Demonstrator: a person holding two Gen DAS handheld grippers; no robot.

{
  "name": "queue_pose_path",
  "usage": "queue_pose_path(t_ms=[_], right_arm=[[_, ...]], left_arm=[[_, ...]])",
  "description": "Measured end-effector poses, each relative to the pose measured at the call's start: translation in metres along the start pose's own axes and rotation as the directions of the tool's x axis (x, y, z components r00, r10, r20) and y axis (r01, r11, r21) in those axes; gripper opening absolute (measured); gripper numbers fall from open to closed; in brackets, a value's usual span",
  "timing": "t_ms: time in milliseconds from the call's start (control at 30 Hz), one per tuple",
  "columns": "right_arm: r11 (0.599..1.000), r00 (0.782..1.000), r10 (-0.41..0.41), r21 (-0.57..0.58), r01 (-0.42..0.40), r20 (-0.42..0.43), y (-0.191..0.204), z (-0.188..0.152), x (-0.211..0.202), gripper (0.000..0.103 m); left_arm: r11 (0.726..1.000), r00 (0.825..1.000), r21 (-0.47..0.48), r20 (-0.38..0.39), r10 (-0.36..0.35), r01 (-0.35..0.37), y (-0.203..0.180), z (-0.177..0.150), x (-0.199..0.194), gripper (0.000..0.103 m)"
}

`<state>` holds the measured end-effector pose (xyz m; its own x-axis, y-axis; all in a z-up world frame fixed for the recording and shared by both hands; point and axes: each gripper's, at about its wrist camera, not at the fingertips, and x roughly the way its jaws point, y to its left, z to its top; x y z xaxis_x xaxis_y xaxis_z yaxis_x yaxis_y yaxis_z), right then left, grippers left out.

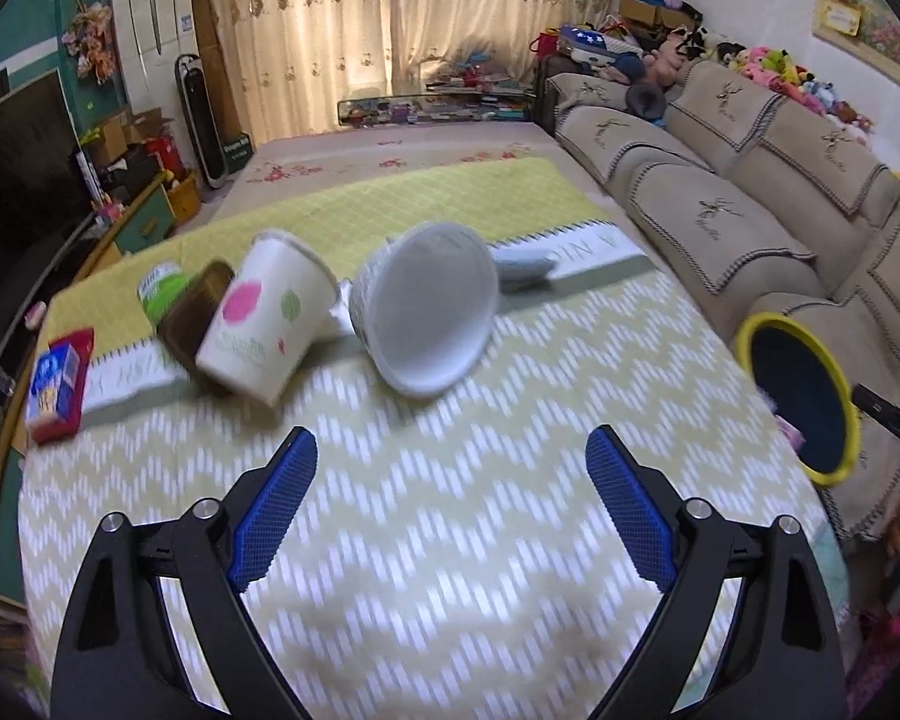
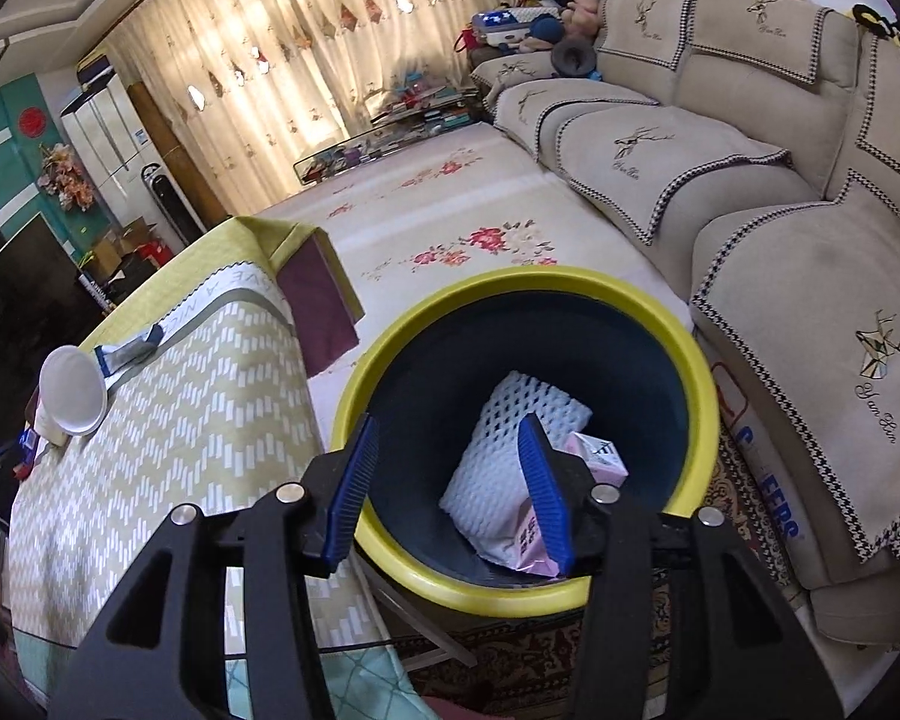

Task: Collect trash
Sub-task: 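Grasp the white paper bowl by its rim with the left gripper, then carry the paper bowl with the left gripper into the bin and release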

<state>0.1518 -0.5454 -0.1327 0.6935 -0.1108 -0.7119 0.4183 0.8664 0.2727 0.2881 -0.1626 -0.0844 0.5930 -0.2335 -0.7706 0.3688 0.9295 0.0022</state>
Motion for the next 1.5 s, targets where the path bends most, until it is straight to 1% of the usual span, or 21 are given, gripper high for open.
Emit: queue_pose_path(t_ms=[167,233,300,333,400,433,567,633,733,800,900,967,1167,1333,1500], right_arm=[[1.000,1.000,0.014,-0.007,-0.014,-0.015,0.004,-0.001,0.006,0.047],[1.000,1.000,0.020,-0.010,-0.020,-0.018,0.006,-0.001,0.007,0.047],[1.000,0.999,0.025,-0.012,-0.026,-0.022,0.007,-0.002,0.008,0.047],[1.000,0.999,0.027,-0.013,-0.027,-0.024,0.008,-0.002,0.008,0.047],[0.999,0.999,0.029,-0.013,-0.029,-0.027,0.008,-0.002,0.009,0.047],[0.999,0.999,0.030,-0.015,-0.030,-0.029,0.009,-0.002,0.009,0.047],[0.999,0.999,0.033,-0.017,-0.034,-0.037,0.009,-0.003,0.012,0.047],[0.999,0.999,0.034,-0.016,-0.035,-0.042,0.009,-0.003,0.013,0.047],[0.999,0.998,0.039,-0.014,-0.040,-0.048,0.009,-0.004,0.015,0.047],[0.999,0.998,0.043,-0.017,-0.043,-0.051,0.011,-0.005,0.016,0.047],[0.999,0.997,0.047,-0.021,-0.049,-0.055,0.015,-0.006,0.017,0.047],[0.998,0.997,0.050,-0.020,-0.051,-0.055,0.014,-0.006,0.016,0.047],[0.998,0.998,0.054,-0.015,-0.055,-0.042,0.013,-0.006,0.008,0.047],[0.998,0.998,0.055,-0.009,-0.055,-0.023,0.010,-0.008,-0.002,0.047],[0.999,0.999,0.049,0.006,-0.049,-0.002,0.000,-0.012,-0.015,0.047]], left_arm=[[0.997,0.998,0.035,0.019,0.061,-0.062,0.003,0.024,0.022,0.078],[0.996,0.997,0.044,0.028,0.071,-0.073,0.004,0.032,0.027,0.075],[0.994,0.995,0.058,0.036,0.092,-0.094,0.005,0.040,0.034,0.068],[0.993,0.995,0.063,0.035,0.099,-0.101,0.006,0.043,0.037,0.066],[0.992,0.994,0.067,0.025,0.104,-0.105,0.006,0.047,0.045,0.059],[0.991,0.994,0.072,0.018,0.109,-0.110,0.007,0.049,0.050,0.057],[0.990,0.994,0.089,-0.004,0.113,-0.112,0.008,0.052,0.065,0.045],[0.989,0.993,0.092,-0.001,0.115,-0.114,0.008,0.051,0.068,0.041],[0.989,0.993,0.088,0.004,0.118,-0.118,0.010,0.053,0.071,0.032],[0.989,0.993,0.088,0.007,0.121,-0.121,0.010,0.053,0.071,0.020],[0.989,0.993,0.090,0.012,0.120,-0.121,0.011,0.052,0.071,0.010],[0.988,0.993,0.092,0.016,0.120,-0.121,0.009,0.048,0.069,0.007],[0.985,0.992,0.122,0.035,0.120,-0.123,-0.002,0.040,0.056,0.006],[0.982,0.995,0.167,0.055,0.080,-0.088,-0.024,0.035,0.033,0.006],[0.973,0.996,0.226,0.084,0.019,-0.037,-0.062,0.032,0.008,0.006]])
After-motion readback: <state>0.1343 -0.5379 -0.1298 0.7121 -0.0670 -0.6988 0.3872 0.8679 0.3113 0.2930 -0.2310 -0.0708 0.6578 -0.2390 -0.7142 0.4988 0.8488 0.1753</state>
